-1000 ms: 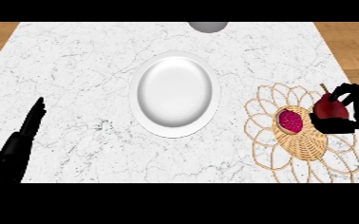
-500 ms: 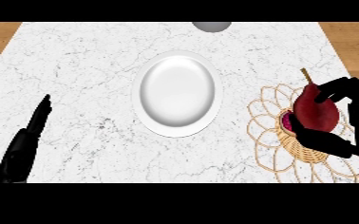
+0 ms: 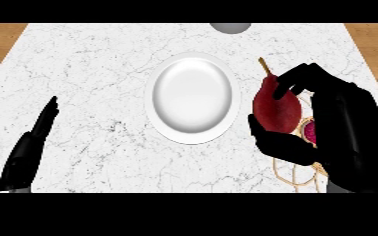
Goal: Pick the pear from the placemat and place it in the plate
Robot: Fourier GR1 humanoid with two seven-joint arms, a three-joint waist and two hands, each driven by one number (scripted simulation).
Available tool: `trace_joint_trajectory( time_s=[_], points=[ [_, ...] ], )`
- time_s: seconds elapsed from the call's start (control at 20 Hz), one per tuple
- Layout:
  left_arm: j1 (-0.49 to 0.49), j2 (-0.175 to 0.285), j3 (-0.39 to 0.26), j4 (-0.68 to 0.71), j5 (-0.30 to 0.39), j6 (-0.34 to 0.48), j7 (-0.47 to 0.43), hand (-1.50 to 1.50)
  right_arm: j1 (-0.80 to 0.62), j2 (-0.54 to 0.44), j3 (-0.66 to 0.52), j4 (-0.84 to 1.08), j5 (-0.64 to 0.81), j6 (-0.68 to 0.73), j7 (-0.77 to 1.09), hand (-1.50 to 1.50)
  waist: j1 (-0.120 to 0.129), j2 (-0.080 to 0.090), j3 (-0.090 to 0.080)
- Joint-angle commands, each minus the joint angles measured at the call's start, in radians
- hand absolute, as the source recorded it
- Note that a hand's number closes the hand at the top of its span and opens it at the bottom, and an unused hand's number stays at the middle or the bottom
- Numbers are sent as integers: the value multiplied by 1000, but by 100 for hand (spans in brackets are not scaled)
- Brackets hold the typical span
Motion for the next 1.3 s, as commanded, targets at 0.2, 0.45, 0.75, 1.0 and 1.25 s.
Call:
trace_joint_trajectory(
  time_s=[0.2, 0.45, 0.75, 1.0, 1.25],
  points=[
    [-39, -29, -29, 16, -53, 28, 21, 0, -328, 275, 11, 360, 31, -1, 86, 150, 5, 3, 1],
    [-67, -30, -21, 2, -32, 7, 53, 0, -384, 333, 27, 635, 5, -89, 64, 150, 14, 6, 1],
    [-19, -22, -2, 23, -28, -8, -4, 0, -436, 336, 56, 923, -84, -239, -30, 150, 18, 7, 1],
    [-51, -41, -10, 28, -32, -4, 10, 0, -489, 337, 62, 1081, -274, -367, -112, 150, 24, 9, 2],
    [-71, -33, 5, 72, -43, 4, -8, 0, -543, 337, 94, 1241, -364, -541, -5, -150, 29, 10, 1]
  ],
)
